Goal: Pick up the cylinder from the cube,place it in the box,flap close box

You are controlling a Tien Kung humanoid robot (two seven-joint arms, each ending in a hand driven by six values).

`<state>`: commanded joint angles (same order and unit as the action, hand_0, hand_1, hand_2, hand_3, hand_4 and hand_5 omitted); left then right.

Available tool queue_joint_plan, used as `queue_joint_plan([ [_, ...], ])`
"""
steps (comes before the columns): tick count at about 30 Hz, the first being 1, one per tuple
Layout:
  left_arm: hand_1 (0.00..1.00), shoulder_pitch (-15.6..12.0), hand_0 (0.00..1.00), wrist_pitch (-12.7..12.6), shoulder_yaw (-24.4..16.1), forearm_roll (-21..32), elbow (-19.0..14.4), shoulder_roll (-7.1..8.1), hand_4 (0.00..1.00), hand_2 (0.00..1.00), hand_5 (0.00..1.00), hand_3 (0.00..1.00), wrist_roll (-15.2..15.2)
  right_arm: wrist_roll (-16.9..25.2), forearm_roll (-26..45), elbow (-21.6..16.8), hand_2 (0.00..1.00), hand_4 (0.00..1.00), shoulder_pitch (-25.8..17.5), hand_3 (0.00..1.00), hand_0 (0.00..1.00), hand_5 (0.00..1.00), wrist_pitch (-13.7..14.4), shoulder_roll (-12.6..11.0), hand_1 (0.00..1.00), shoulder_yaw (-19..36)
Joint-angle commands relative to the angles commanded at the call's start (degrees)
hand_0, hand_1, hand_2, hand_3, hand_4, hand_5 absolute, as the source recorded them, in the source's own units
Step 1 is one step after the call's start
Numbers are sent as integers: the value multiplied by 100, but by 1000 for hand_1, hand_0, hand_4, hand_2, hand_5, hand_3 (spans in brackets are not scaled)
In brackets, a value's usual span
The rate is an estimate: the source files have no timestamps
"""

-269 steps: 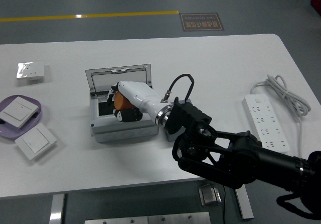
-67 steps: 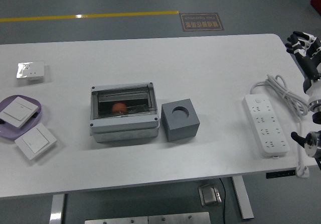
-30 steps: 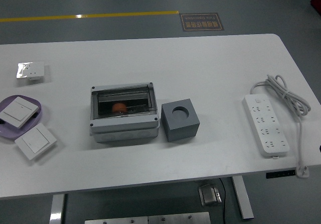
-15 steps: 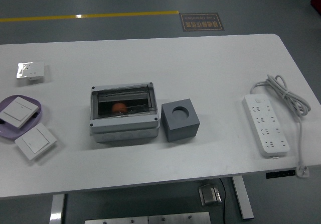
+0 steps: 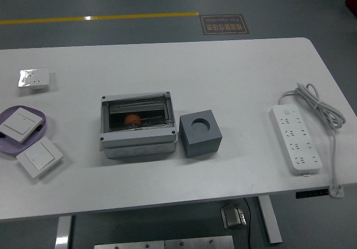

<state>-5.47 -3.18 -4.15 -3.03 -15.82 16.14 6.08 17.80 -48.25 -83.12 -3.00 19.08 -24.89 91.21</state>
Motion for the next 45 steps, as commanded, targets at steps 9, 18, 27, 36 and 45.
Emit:
queue_joint_plan([
  [9,558,31,624,0,-4,-37,-4,-2,701,533,239,620,6,57,87,23,636,796,2,645,689,424,7,12,635,4],
  [18,559,51,624,7,-36,-68,-4,-25,704,534,242,620,75,57,160,50,636,792,11,645,690,417,4,-7,634,16],
  [27,561,71,624,20,-35,-56,-3,-29,706,534,244,621,112,63,183,59,635,779,27,647,688,390,7,2,634,66],
  [36,560,76,624,36,-40,-52,-7,-60,706,534,244,621,145,91,179,69,635,776,116,647,689,388,31,-29,634,19],
  [45,561,27,625,44,-143,-114,5,9,707,534,245,622,233,87,142,174,640,775,464,659,686,374,27,22,639,-368],
])
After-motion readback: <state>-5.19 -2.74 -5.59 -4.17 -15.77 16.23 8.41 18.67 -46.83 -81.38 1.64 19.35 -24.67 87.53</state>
